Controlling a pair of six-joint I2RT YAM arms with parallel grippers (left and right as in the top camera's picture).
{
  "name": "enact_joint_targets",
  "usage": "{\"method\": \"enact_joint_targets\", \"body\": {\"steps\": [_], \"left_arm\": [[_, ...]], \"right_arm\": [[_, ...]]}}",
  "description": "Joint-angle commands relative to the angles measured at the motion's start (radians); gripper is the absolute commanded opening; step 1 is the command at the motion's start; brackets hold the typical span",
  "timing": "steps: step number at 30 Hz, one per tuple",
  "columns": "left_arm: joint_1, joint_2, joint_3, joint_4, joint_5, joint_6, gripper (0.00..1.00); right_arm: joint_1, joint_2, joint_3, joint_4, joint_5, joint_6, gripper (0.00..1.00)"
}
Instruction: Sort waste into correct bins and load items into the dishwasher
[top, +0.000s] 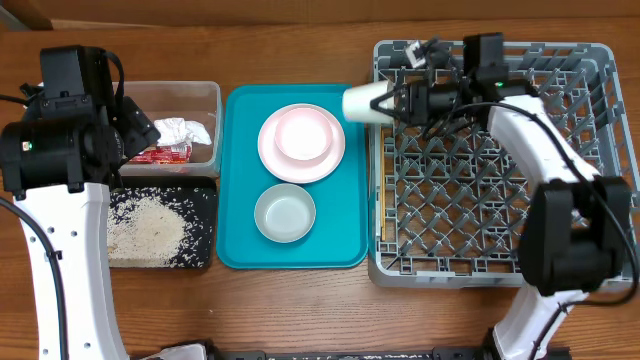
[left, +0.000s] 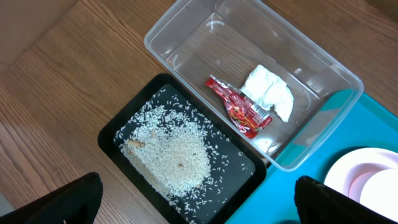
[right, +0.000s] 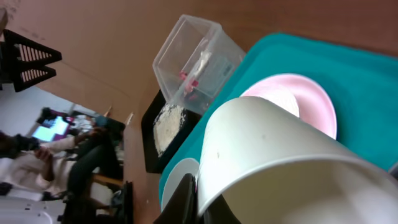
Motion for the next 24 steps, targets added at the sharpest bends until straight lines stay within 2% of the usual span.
{"method": "enact_joint_targets", "body": {"steps": [1, 6, 13, 20, 24], "left_arm": [[-0.001, -0.003, 0.016, 0.000, 0.002, 0.009, 1.00], [-0.001, -0.003, 0.016, 0.000, 0.001, 0.009, 1.00], [-0.001, -0.003, 0.016, 0.000, 0.001, 0.009, 1.00], [-0.001, -0.003, 0.016, 0.000, 0.001, 0.009, 1.00], [-0.001, -0.003, 0.016, 0.000, 0.001, 0.009, 1.00]], "right_arm": [[-0.016, 0.027, 0.002, 0.006, -0.069, -0.001, 0.04], [-0.052, 0.040, 0.002, -0.099, 0.069, -0.022, 0.05], [-0.090, 0.040, 0.002, -0.264, 0.168, -0.166, 0.19], [-0.121, 0.040, 0.002, -0.374, 0.175, -0.248, 0.14], [-0.140, 0.040, 0.002, -0.433, 0.216, -0.249, 0.14]]}}
